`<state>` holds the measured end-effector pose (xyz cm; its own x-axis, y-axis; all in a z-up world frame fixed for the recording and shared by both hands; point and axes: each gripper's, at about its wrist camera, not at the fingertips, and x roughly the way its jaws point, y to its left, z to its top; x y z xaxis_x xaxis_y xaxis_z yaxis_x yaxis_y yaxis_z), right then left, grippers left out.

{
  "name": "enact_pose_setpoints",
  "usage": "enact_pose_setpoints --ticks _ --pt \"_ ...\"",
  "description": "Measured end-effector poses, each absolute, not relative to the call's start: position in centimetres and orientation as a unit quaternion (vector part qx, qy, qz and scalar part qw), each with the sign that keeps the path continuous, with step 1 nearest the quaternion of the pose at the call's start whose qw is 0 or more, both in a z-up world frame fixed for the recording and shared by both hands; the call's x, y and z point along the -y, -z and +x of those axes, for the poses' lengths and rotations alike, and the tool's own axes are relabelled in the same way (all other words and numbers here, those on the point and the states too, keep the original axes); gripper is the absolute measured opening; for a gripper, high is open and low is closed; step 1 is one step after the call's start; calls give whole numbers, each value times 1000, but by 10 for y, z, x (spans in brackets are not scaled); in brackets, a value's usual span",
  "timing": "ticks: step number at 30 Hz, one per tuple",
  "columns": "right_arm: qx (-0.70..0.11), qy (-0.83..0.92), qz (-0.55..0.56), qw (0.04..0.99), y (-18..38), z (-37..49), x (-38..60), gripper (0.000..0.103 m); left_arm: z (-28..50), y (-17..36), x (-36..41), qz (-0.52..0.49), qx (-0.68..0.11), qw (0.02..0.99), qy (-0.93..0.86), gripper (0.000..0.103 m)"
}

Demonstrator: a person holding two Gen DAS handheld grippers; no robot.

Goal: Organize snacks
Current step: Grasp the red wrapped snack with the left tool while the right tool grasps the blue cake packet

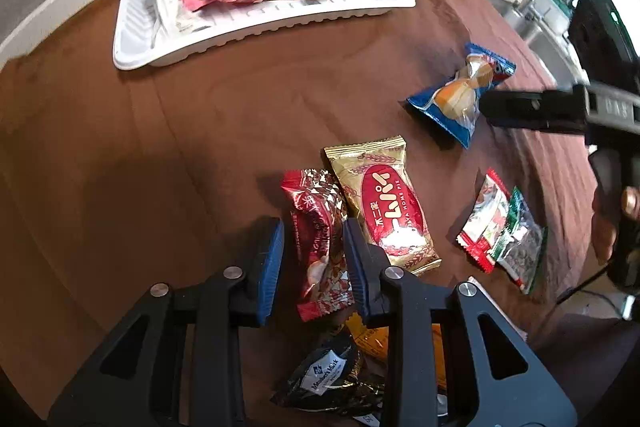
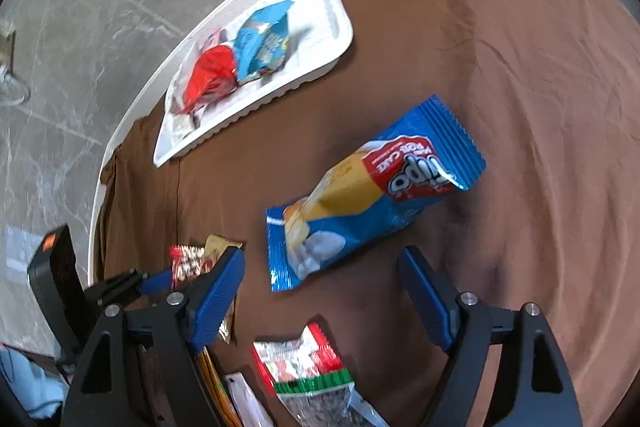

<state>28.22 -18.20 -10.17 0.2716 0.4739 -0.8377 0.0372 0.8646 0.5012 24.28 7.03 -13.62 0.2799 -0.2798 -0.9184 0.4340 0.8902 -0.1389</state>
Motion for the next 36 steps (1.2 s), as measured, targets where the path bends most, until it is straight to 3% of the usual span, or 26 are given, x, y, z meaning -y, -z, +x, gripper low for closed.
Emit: enact_pose_setpoints --ticks 9,14,16,22,36 --pt "-576 -117 269 763 105 298 190 81 240 139 -57 113 -543 801 224 29" --pt "-581 -112 241 769 105 307 186 57 240 139 -55 118 -537 804 227 29" --pt "-584 -118 225 771 106 309 183 40 239 139 -56 115 -536 805 227 29" --pt "-577 -145 180 783 104 312 176 37 237 140 -56 112 -535 807 223 29" --pt "-564 -198 272 754 96 303 192 37 246 133 -97 -26 -539 811 228 19"
